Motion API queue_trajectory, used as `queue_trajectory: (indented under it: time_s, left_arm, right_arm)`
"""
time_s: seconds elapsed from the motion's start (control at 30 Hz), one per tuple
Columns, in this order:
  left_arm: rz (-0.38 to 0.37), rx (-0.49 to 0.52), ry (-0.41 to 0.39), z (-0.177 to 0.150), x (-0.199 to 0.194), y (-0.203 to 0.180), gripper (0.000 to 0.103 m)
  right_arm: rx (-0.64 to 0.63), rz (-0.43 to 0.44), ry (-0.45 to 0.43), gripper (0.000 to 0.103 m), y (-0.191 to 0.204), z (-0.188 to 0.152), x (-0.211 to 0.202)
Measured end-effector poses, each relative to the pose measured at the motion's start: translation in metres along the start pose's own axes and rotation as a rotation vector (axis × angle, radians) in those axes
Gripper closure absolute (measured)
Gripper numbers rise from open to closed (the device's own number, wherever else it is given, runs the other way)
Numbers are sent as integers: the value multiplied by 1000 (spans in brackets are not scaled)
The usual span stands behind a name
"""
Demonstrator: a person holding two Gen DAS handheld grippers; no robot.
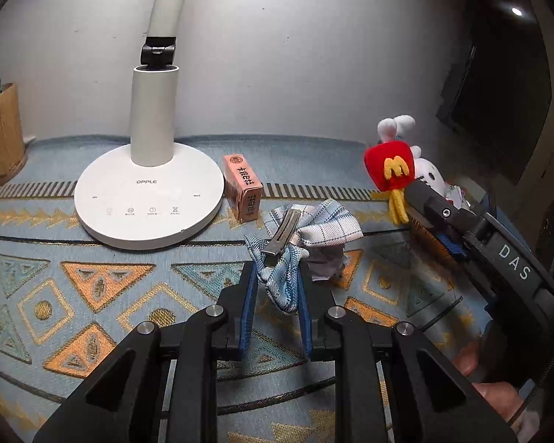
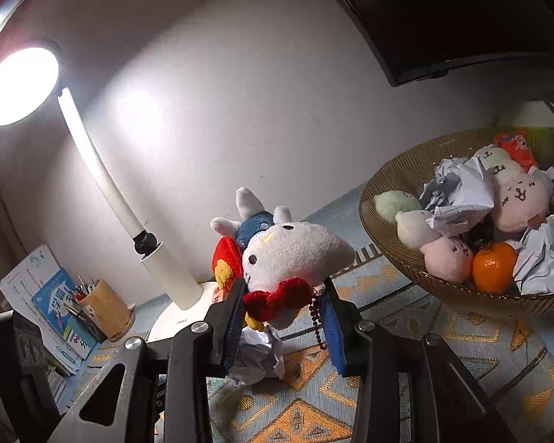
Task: Organize objects
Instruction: 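Close the left tool on the plaid cloth while the right tool grasps the Hello Kitty plush, then carry the cloth and plush over the bowl and open both tools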
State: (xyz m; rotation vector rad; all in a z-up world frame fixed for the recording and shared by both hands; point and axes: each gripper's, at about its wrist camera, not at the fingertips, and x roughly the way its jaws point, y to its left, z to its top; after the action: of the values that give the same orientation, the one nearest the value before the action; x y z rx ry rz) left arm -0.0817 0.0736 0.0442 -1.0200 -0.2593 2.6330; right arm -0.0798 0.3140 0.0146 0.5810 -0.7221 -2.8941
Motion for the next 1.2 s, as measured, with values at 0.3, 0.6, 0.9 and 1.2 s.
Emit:
queue_trajectory:
  time_s: [0.3, 0.6, 0.9, 1.2]
  left_arm:
    - [-29, -42, -14, -4, 2, 2, 86]
    - [-85, -44, -105, 4, -2, -1, 86]
    - [-212, 45, -98, 64, 17, -86, 86]
    - [-262, 175, -56, 111, 68, -189, 81]
  right_arm:
    - [-27, 4, 6, 65, 7, -2, 1]
    - [15, -7, 26, 65, -6, -3, -25]
    - [67, -59, -157, 65, -61, 86, -113]
    - [181, -166, -142, 62, -146, 134, -120]
